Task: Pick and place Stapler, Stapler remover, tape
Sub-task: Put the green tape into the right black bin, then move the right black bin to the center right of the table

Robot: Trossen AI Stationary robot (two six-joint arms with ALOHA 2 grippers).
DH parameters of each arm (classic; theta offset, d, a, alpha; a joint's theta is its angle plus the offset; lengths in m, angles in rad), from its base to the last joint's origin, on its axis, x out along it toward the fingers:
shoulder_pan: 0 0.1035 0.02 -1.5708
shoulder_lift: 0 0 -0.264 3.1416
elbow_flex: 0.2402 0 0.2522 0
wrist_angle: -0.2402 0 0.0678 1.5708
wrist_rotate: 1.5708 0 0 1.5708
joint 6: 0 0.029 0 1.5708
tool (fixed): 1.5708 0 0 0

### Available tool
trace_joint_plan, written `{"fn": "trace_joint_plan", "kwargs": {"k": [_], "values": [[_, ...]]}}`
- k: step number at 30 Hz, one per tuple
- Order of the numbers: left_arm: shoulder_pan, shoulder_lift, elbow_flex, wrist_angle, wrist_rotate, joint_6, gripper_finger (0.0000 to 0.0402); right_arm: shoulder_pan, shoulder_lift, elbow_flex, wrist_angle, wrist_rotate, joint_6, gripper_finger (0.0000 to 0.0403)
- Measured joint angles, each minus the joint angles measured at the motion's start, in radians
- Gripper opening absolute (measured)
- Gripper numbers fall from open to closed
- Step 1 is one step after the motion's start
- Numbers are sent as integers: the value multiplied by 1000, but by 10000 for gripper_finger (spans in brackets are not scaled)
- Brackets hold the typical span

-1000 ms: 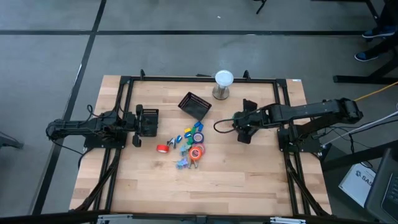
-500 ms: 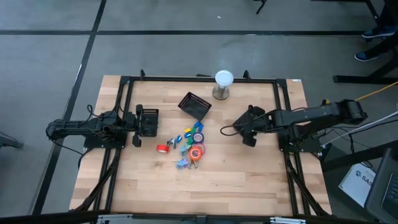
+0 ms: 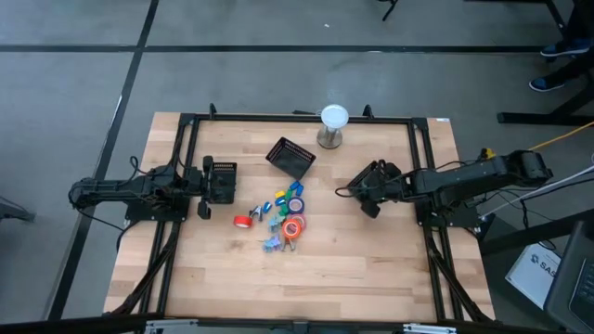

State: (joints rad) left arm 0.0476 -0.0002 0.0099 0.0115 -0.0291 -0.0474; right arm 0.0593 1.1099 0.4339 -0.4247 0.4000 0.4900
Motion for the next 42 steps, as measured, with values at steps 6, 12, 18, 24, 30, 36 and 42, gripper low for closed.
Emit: {"fn": "trace_joint_plan", "kwargs": {"k": [6,12,18,24,30,36,42], "values": [[0,0,0,0,0,0,88,-20,0,0,7,-6,3,45],[0,0,0,0,0,0,88,-24,0,0,53,-7,0,57],[0,0,0,0,0,0,88,-24,0,0,44,-7,0,91],[0,0,0,0,0,0,88,-24,0,0,44,0,0,123],[0,0,0,0,0,0,88,-25,0,0,68,-1,-28,147],[0,0,0,0,0,0,88,-25,0,36,70,-12,-26,149],[0,0,0,0,0,0,88,-25,2,46,71,-62,5,134]]}}
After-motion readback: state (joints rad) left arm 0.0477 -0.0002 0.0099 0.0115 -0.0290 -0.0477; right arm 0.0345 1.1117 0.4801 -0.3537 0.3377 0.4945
